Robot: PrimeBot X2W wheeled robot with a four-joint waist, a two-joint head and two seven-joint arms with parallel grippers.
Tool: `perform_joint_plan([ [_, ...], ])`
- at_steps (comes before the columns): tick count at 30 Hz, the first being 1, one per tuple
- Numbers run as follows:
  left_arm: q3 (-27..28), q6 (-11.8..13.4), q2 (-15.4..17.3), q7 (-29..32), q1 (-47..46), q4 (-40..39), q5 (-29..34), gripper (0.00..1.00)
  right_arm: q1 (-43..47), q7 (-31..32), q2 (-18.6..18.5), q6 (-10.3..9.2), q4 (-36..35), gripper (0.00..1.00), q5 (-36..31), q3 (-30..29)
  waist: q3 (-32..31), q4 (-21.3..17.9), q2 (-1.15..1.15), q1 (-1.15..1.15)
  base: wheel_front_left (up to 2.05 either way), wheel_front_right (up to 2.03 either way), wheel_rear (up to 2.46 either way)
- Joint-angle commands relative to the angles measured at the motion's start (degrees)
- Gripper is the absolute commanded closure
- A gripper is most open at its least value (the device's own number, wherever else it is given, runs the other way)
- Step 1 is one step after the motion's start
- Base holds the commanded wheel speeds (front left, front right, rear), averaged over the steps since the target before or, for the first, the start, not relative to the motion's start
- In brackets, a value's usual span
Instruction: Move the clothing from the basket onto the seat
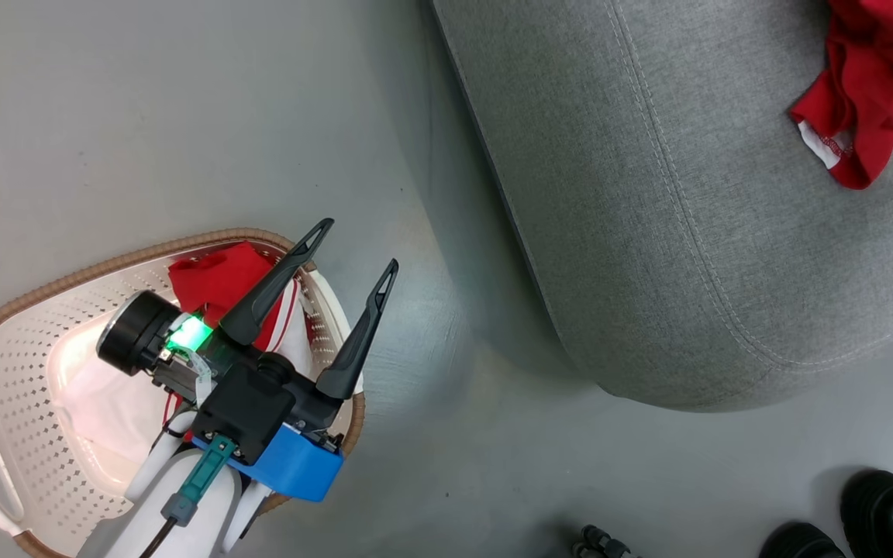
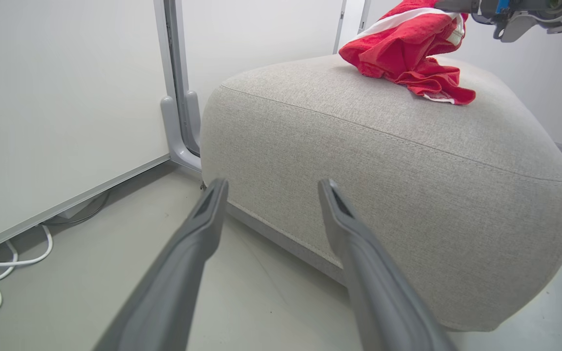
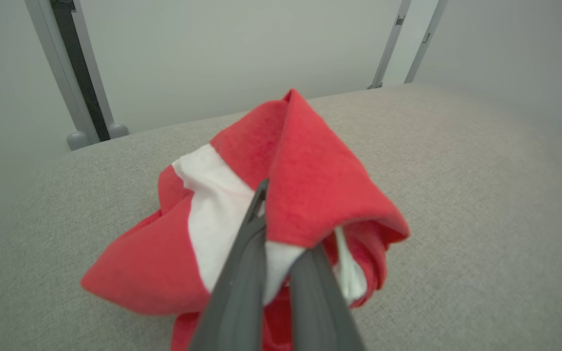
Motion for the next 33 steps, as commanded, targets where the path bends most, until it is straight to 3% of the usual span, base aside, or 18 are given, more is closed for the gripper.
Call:
perform_joint_plan([
  [1, -0.2, 0.1, 0.1, -0.2, 0.3, 0.2, -0.2, 0.00, -0.9, -0.4, -0.1, 0.03, 0.7, 0.87, -0.5, -0.1, -0.3, 0.1, 0.00, -0.01, 0.00, 0.00, 0.00],
  [5, -0.5, 0.3, -0.1, -0.5, 0.2, 0.6, -0.4, 0.00, -1.5, -0.9, -0.6, 0.02, 1.8, 0.78, -1.0, 0.2, -0.7, 0.4, 0.00, -0.01, 0.00, 0.00, 0.00],
  [7, -0.6, 0.4, -0.2, -0.6, 0.0, 0.8, -0.3, 0.00, -1.7, -1.2, -0.7, 0.02, 2.2, 0.67, -1.2, 0.3, -1.0, 0.5, 0.00, -0.01, 0.00, 0.00, 0.00],
  [8, -0.7, 0.5, -0.3, -0.7, -0.1, 1.0, -0.4, 0.00, -1.6, -1.4, -0.7, 0.03, 2.4, 0.49, -1.2, 0.2, -1.2, 0.6, 0.00, -0.01, 0.00, 0.00, 0.00],
  [9, -0.7, 0.6, -0.4, -0.8, -0.2, 1.1, -0.5, 0.00, -1.3, -1.5, -0.7, 0.03, 2.5, 0.03, -1.3, 0.0, -1.4, 0.7, 0.00, -0.01, 0.00, 0.00, 0.00],
  [23, -1.0, 1.6, -3.3, -2.0, 0.7, 6.4, -2.4, 0.00, 4.8, -2.1, -2.7, 0.03, 5.9, 0.00, -4.0, -0.3, -9.1, 3.3, 0.00, -0.01, 0.00, 0.00, 0.00],
  [33, -0.3, 1.3, -8.3, -2.0, 3.6, 9.7, -4.7, 0.00, 11.2, -2.3, -3.4, 0.03, 4.6, 0.00, -4.5, 0.1, -18.4, 6.8, 0.00, -0.01, 0.00, 0.00, 0.00],
])
